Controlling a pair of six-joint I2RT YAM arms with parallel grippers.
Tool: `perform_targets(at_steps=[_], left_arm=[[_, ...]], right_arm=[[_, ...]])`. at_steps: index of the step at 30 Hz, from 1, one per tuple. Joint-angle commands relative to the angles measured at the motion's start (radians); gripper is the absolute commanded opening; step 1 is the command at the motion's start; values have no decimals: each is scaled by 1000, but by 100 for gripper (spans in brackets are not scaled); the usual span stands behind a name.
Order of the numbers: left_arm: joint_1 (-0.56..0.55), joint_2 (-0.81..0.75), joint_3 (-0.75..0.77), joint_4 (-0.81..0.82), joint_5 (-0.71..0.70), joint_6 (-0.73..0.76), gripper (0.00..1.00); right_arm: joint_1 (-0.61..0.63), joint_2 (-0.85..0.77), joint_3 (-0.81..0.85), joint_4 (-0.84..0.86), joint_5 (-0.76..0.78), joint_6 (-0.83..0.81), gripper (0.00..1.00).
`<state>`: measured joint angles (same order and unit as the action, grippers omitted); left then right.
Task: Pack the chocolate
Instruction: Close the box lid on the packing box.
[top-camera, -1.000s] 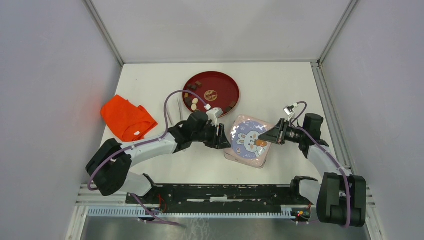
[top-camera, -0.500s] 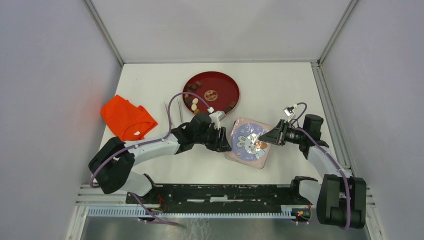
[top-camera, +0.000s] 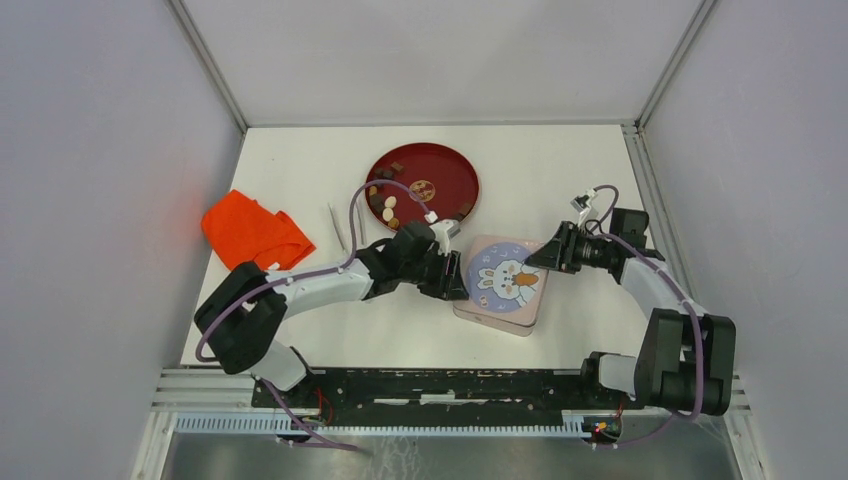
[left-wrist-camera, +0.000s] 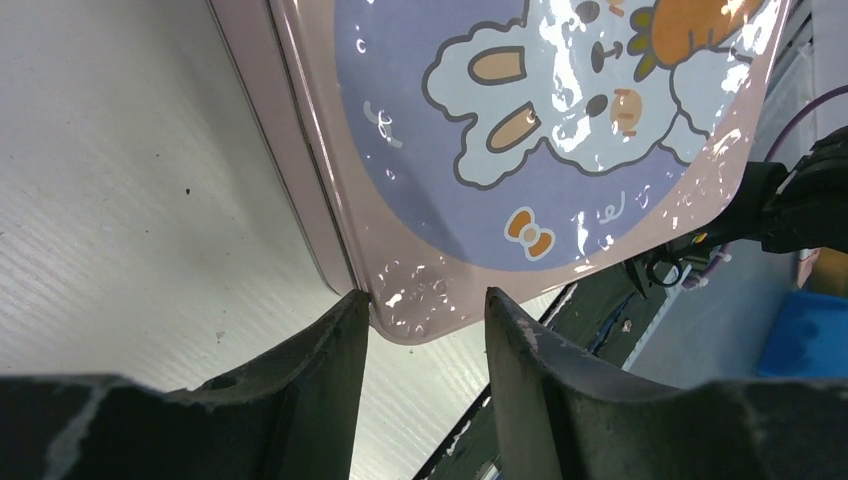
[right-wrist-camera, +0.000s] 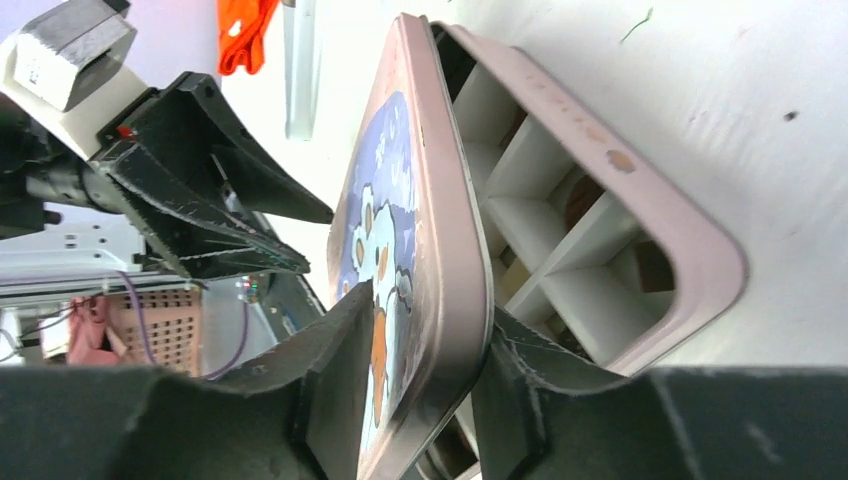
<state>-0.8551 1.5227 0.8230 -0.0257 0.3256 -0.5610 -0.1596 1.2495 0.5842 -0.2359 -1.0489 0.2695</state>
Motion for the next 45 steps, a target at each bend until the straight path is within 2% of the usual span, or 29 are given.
perform_targets(at_steps=[1, 6, 12, 18, 20, 22, 26, 34, 40, 43, 45], left_arm=[[-9, 26, 65, -30, -29, 69, 53], [-12, 59, 97, -57, -33, 87, 52], [-11, 87, 125, -92, -39, 108, 52], [-11, 101, 151, -112, -35, 120, 52], [-12, 104, 162, -120, -32, 124, 52], [-12, 110, 175, -130, -27, 128, 52], [-16, 126, 198, -149, -24, 134, 52], [-23, 134, 234, -183, -30, 139, 53], [-28, 138, 250, -194, -28, 139, 54], [-29, 144, 263, -199, -20, 140, 54], [-29, 149, 271, -199, -15, 140, 54]], right_arm=[[-4, 48, 124, -156, 83, -207, 48], [-11, 95, 214, -291, 194, -401, 60], [-25, 120, 264, -359, 280, -559, 71], [-28, -13, 290, -365, 394, -758, 79], [-29, -61, 283, -379, 395, -854, 94], [-29, -75, 274, -385, 401, -871, 98], [-24, -25, 232, -387, 302, -817, 98], [-15, 69, 149, -342, 302, -770, 92], [-14, 101, 133, -367, 360, -800, 61], [-15, 97, 136, -396, 370, -830, 61], [-14, 95, 143, -421, 356, -847, 65]])
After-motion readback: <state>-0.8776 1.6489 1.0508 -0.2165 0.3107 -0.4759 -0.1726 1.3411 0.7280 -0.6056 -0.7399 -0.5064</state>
